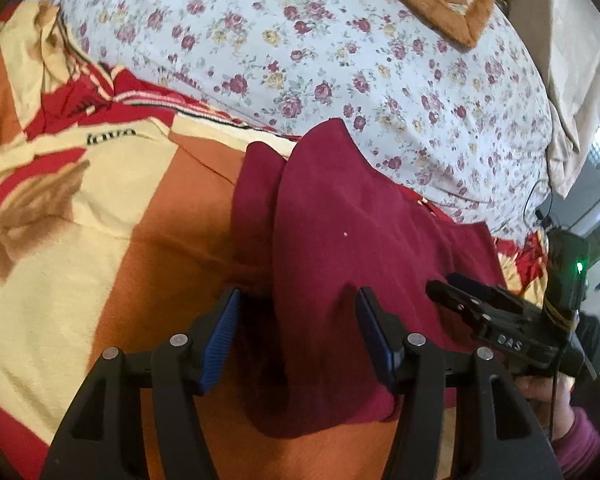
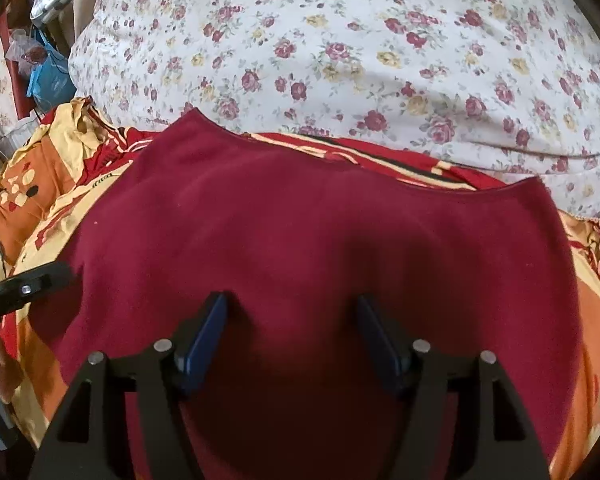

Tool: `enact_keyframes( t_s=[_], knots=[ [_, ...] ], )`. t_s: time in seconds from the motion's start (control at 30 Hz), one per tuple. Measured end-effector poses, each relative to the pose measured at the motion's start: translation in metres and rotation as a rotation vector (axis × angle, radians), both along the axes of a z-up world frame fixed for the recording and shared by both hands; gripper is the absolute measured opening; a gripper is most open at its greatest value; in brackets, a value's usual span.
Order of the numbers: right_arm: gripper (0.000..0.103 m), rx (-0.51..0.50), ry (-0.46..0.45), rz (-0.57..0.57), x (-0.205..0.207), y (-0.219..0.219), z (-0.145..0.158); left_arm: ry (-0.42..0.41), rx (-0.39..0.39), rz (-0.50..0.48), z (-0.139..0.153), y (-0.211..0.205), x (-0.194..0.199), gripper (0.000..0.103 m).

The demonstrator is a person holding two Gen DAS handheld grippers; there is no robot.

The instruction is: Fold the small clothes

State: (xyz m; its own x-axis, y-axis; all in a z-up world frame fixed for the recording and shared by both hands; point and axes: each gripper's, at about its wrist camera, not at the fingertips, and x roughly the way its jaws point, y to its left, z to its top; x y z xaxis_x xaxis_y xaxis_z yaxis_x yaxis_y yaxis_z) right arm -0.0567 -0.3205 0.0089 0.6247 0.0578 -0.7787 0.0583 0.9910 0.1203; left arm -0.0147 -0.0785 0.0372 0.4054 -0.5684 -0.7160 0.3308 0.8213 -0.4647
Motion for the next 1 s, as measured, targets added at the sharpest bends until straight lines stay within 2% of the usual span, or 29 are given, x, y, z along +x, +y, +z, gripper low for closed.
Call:
enact_keyframes(
  t_s=[0.17, 0.3, 0.4, 0.53, 0.67, 0.8, 1.0],
  knots=[
    [0.064, 0.013, -0.031, -0.050, -0.003, -0.021, 0.005, 0.032, 0.008, 0.012, 0.001, -0.006, 0.013, 0.049],
    [0.050, 0.038, -0.033, -0.071, 0.003, -0.034, 0.003, 0.029, 0.026, 0.009, 0.009, -0.010, 0.017, 0.049],
    [0.049, 0.024, -0.037, -0.049, 0.005, -0.030, 0.000, 0.009, 0.035, 0.008, 0.018, -0.012, 0.020, 0.049],
    [0.050, 0.005, -0.047, -0.030, 0.003, -0.025, -0.006, -0.058, 0.076, 0.035, 0.036, -0.013, 0.027, 0.049],
    [0.050, 0.035, -0.058, -0.032, 0.002, -0.029, -0.010, 0.007, 0.145, 0.036, 0.025, -0.024, 0.045, 0.052],
    [0.051, 0.040, -0.067, -0.030, 0.001, -0.029, -0.011, 0.071, 0.165, 0.037, 0.002, -0.033, 0.059, 0.052],
    [0.052, 0.044, -0.071, -0.027, 0.000, -0.029, -0.011, 0.075, 0.164, 0.034, -0.007, -0.034, 0.059, 0.053]
  ],
)
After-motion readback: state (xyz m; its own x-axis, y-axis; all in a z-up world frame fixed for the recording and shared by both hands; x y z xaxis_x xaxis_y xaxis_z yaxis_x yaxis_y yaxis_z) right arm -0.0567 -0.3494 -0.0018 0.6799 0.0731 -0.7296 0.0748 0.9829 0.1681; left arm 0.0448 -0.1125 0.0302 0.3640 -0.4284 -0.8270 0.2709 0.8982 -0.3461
